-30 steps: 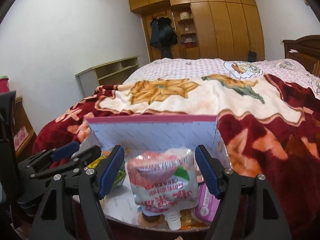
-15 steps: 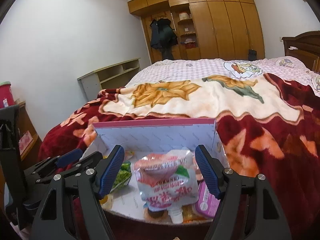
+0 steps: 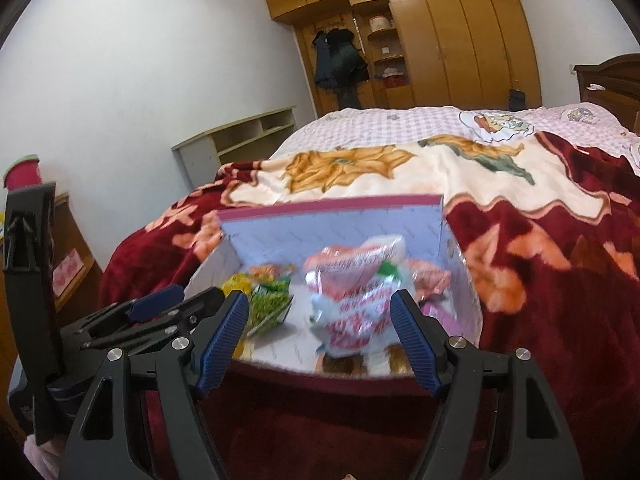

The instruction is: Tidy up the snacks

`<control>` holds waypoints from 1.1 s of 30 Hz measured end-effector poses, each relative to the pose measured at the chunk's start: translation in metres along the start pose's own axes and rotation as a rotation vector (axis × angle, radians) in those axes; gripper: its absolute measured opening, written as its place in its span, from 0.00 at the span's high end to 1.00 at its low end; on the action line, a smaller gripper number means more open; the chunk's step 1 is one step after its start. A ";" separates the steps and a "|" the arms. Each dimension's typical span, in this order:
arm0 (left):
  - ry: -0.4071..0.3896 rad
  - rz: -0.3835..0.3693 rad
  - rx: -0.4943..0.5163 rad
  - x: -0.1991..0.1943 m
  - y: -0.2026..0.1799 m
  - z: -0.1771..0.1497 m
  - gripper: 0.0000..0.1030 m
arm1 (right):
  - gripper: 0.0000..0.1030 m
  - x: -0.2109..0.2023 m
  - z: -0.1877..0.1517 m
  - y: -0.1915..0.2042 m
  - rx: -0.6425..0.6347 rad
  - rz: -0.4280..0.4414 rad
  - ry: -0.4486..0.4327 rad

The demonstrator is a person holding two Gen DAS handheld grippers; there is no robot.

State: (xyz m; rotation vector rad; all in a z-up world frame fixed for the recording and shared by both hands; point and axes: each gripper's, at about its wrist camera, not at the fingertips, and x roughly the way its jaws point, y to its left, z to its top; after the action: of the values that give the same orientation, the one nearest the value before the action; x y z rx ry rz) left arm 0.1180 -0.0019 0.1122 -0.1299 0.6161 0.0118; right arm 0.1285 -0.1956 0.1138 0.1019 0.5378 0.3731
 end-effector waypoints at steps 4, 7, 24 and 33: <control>0.008 0.008 0.001 -0.003 -0.001 -0.007 0.44 | 0.27 -0.004 -0.011 0.006 -0.017 -0.003 0.003; 0.014 0.016 0.004 -0.005 -0.003 -0.014 0.44 | 0.27 -0.007 -0.018 0.006 -0.012 -0.006 0.003; 0.039 0.033 0.019 -0.002 -0.009 -0.032 0.44 | 0.27 -0.004 -0.035 -0.005 0.048 -0.032 0.025; 0.033 0.042 0.027 -0.002 -0.010 -0.033 0.44 | 0.27 -0.002 -0.038 -0.007 0.060 -0.032 0.033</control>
State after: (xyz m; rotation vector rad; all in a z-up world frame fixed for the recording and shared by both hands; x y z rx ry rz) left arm 0.0984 -0.0155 0.0880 -0.0908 0.6513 0.0424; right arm 0.1093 -0.2028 0.0811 0.1447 0.5831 0.3277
